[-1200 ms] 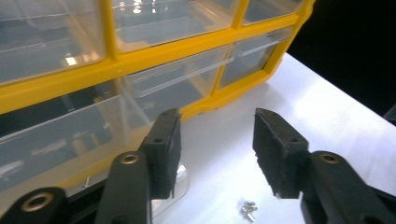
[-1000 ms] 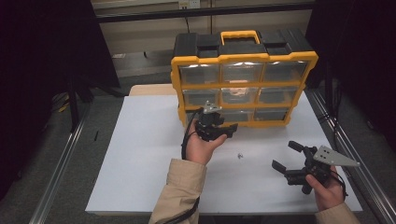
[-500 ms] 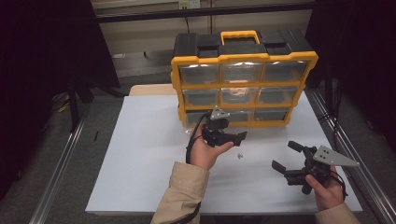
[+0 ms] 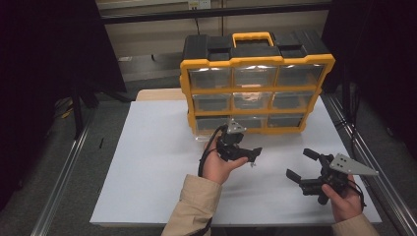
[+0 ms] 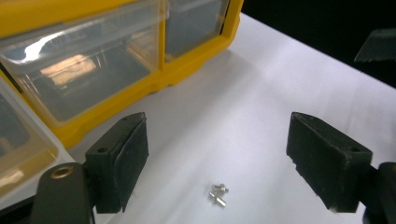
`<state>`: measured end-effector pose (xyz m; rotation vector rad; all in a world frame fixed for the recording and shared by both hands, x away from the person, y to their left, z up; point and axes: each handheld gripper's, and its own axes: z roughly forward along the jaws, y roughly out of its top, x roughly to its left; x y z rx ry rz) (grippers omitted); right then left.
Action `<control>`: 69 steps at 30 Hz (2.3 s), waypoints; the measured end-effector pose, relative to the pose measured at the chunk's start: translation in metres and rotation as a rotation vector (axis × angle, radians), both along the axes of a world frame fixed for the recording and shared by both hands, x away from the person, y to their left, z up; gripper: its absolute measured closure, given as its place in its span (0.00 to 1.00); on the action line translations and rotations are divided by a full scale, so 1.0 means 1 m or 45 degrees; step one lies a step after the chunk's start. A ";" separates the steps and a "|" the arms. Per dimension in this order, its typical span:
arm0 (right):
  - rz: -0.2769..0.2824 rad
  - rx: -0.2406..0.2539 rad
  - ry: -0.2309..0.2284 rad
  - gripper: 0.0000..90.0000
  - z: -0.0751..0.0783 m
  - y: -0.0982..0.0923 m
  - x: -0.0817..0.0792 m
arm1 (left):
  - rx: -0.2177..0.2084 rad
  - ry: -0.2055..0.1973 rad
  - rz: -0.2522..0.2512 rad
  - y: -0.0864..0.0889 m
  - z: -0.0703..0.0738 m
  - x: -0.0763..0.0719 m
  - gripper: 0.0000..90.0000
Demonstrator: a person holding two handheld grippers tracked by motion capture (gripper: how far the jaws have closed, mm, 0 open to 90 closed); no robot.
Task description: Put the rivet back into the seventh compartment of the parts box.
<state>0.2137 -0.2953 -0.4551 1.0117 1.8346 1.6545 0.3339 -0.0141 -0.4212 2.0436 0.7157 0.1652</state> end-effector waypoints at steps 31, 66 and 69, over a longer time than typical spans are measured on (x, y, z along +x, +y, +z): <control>0.002 -0.002 0.000 0.00 0.000 0.000 0.000 | 0.083 0.057 -0.019 0.002 -0.034 -0.010 0.43; 0.014 -0.008 0.000 0.00 0.000 0.000 0.000 | 0.151 0.097 -0.015 -0.013 -0.062 -0.007 0.74; 0.007 -0.013 -0.003 0.00 0.000 0.000 0.000 | 0.178 0.093 -0.014 -0.012 -0.061 -0.006 0.80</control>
